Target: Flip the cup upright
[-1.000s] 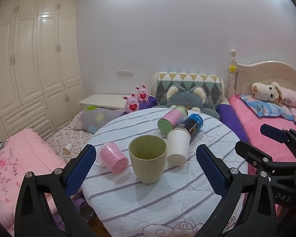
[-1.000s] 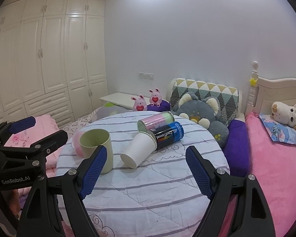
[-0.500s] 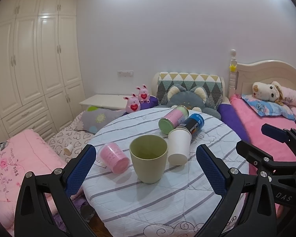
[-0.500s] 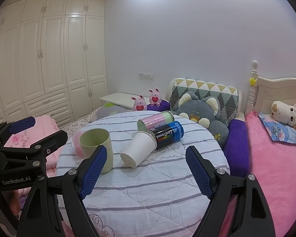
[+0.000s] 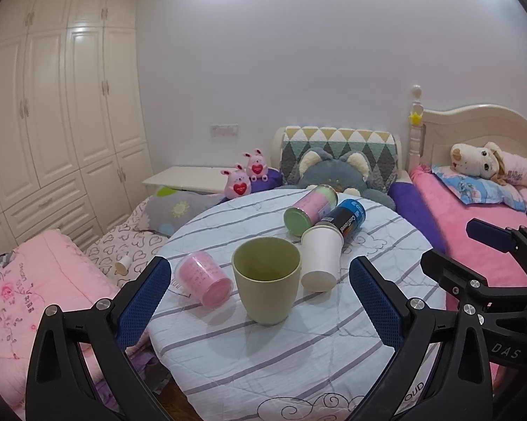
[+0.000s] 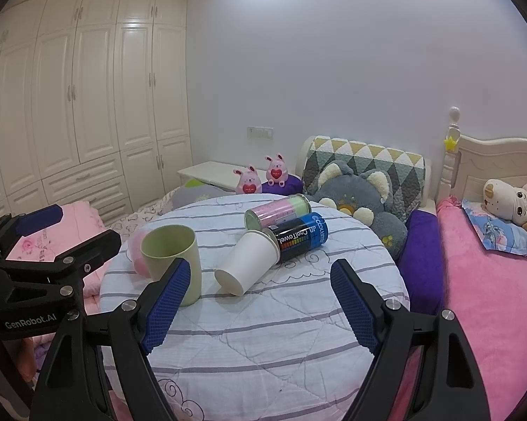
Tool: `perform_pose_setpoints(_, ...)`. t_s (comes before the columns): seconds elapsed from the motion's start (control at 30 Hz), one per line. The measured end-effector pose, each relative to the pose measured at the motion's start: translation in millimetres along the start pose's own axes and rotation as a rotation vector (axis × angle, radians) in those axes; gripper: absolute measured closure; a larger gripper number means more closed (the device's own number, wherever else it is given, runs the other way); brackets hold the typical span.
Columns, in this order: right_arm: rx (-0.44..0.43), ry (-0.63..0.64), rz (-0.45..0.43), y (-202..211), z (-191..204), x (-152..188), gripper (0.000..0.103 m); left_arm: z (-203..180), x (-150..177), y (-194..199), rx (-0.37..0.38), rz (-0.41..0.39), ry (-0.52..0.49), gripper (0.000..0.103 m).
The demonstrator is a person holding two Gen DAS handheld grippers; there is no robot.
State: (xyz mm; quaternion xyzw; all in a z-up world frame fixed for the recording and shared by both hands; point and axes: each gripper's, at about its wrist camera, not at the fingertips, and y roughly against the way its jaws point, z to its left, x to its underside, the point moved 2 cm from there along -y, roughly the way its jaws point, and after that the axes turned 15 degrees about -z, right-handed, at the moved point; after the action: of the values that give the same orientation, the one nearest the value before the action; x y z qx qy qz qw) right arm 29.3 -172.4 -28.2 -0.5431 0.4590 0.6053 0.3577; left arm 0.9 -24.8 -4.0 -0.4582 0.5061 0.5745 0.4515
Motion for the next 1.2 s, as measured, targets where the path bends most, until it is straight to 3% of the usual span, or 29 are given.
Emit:
perform_pose_setpoints(0.5, -0.003, 0.000, 0.012, -3, -1, 1, 0.020, 2, 3, -6, -0.004, 0.016, -0.009, 0.000)
perform_pose_setpoints(0.7, -0.004, 0.001, 0.015, -5, 0, 2, 0.020, 3, 3, -6, -0.042, -0.012, -0.033, 0.000)
perform_pose_setpoints(1.2, -0.014, 0.006, 0.032, -13, -1, 6, 0.020, 4, 5, -16, -0.030, 0.009, -0.020, 0.000)
